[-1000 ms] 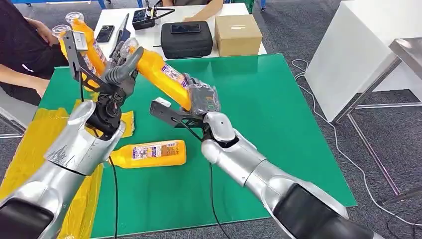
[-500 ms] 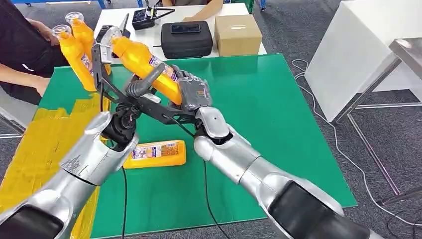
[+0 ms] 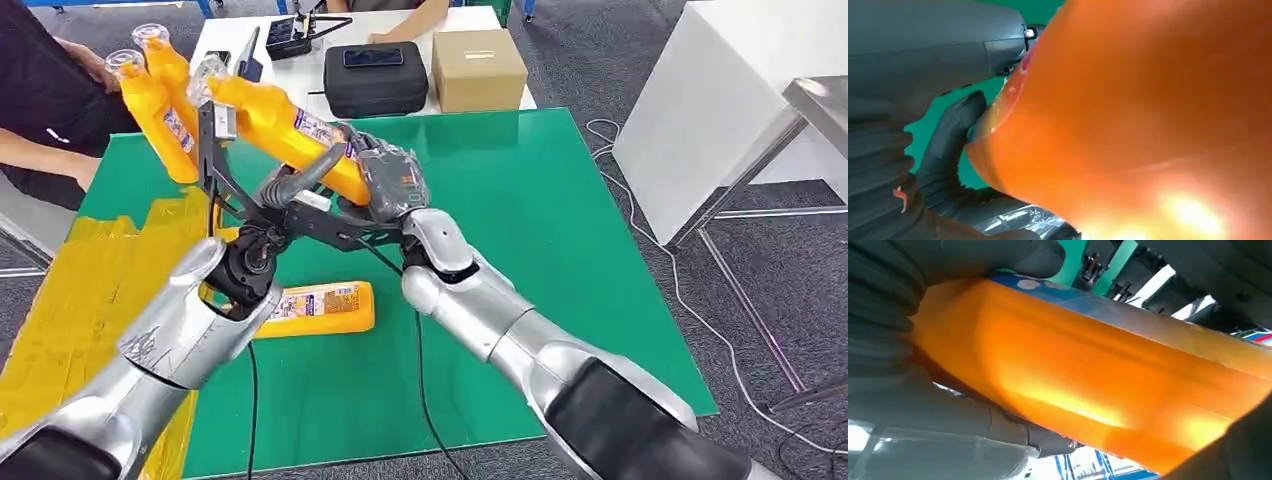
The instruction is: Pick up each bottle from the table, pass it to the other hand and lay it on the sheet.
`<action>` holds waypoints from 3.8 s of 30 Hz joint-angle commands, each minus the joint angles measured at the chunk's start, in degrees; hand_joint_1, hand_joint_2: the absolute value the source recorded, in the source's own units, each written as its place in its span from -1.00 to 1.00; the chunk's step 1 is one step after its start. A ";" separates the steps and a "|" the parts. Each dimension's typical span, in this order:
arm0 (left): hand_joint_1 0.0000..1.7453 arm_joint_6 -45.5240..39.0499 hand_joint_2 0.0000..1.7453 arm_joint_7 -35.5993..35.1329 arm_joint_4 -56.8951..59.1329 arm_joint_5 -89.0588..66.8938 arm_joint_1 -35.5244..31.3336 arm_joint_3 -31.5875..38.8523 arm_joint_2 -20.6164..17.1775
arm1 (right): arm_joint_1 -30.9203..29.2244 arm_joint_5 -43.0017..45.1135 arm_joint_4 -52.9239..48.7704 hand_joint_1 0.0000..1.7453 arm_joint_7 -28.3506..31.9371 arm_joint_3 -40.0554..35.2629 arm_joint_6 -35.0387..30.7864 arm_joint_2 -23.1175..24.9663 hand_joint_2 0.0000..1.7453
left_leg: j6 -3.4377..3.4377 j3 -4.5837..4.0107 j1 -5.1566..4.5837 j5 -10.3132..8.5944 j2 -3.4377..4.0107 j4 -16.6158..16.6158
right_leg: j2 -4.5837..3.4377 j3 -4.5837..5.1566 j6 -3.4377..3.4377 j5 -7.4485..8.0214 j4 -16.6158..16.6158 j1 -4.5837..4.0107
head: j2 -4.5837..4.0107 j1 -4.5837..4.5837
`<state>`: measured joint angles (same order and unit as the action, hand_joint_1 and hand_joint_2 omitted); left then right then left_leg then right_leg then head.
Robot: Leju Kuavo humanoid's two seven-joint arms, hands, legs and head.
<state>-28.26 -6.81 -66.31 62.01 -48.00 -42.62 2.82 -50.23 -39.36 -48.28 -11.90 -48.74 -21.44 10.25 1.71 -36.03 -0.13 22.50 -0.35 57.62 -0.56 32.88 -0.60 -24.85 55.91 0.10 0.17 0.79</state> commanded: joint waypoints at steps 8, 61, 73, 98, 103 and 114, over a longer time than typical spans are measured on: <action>-1.00 -2.09 1.00 6.25 5.83 -4.02 -5.77 -2.51 4.86 | -0.94 1.29 -0.80 1.00 -8.02 0.50 4.13 3.03 1.00 | -0.09 0.18 0.05 0.14 -0.07 0.07 | 0.15 -0.21 -0.03 -0.15 0.01 -0.04 | 0.00 -0.02; 1.00 -3.59 1.00 14.54 11.53 -13.86 -8.76 4.00 6.19 | 0.80 10.99 0.56 -1.00 -4.89 -1.90 10.03 5.07 1.00 | -0.09 0.11 0.03 0.07 -0.10 0.04 | 0.17 -0.18 0.00 -0.10 -0.01 -0.02 | 0.00 -0.04; 1.00 -0.04 1.00 21.92 1.23 -12.91 -1.79 17.78 -9.59 | 6.37 17.05 2.20 -1.00 -1.37 4.28 9.36 -8.26 -1.00 | -0.13 0.29 0.01 0.10 0.08 -0.04 | 0.00 -0.30 0.00 -0.08 -0.06 0.00 | 0.00 0.00; 1.00 -11.74 1.00 32.66 21.83 -76.52 0.84 18.85 -23.91 | 18.32 18.47 -23.25 -1.00 2.36 13.95 9.36 -20.57 -1.00 | -0.13 0.33 0.00 0.12 -0.03 -0.04 | 0.10 -0.33 0.01 -0.15 -0.04 0.01 | 0.00 0.00; 1.00 -11.74 1.00 34.02 24.84 -94.89 3.49 28.22 -20.67 | 16.83 20.21 -24.73 -1.00 2.74 10.79 11.07 -19.74 -1.00 | -0.16 0.45 -0.03 0.19 0.19 -0.05 | -0.09 -0.39 0.00 -0.15 -0.05 0.04 | 0.00 0.02; 1.00 -11.74 1.00 33.52 26.19 -113.87 8.75 32.29 -18.07 | 17.86 22.55 -32.14 -1.00 2.64 7.12 12.25 -21.59 -1.00 | -0.08 0.20 -0.03 0.08 0.01 -0.05 | 0.04 -0.21 -0.01 -0.09 -0.06 0.04 | 0.02 0.00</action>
<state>-39.82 27.39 -47.06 -47.19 -39.99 -14.73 -18.91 -31.46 -17.86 -75.15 -9.01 -37.11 -10.16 -8.90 1.71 -36.03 -0.17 22.50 -0.32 57.60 -0.58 32.89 -0.60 -24.86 55.90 0.15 0.20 0.79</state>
